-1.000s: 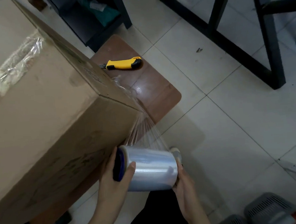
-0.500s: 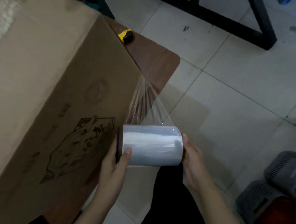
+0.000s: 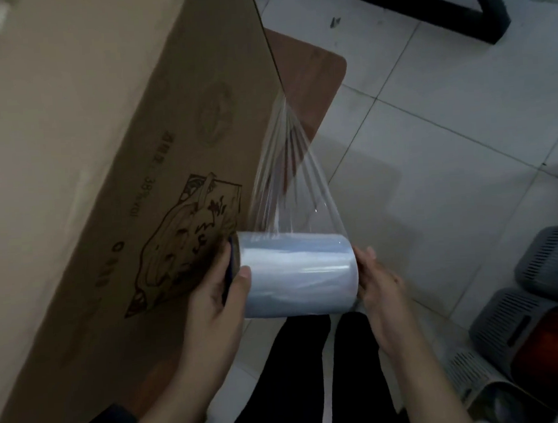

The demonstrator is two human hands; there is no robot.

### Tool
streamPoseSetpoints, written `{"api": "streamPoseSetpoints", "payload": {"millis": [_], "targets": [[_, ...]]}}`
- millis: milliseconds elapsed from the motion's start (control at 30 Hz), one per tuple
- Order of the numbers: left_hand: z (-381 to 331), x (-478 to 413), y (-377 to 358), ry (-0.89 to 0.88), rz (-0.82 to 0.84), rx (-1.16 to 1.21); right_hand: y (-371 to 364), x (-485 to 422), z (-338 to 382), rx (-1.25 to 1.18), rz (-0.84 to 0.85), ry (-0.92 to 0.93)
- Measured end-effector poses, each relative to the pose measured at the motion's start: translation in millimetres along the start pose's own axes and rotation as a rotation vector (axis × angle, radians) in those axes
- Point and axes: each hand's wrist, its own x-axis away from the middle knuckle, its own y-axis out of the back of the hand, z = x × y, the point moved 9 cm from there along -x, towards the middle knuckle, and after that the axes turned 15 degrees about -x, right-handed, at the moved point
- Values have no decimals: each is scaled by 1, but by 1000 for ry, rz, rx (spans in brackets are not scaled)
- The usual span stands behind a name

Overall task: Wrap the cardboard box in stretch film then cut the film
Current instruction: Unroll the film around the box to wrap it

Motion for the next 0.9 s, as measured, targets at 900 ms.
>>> {"api": "streamPoseSetpoints", "payload": {"millis": [900], "targets": [[53,68,36,-174,3,8,33,105,-62,-37,63,359]]}}
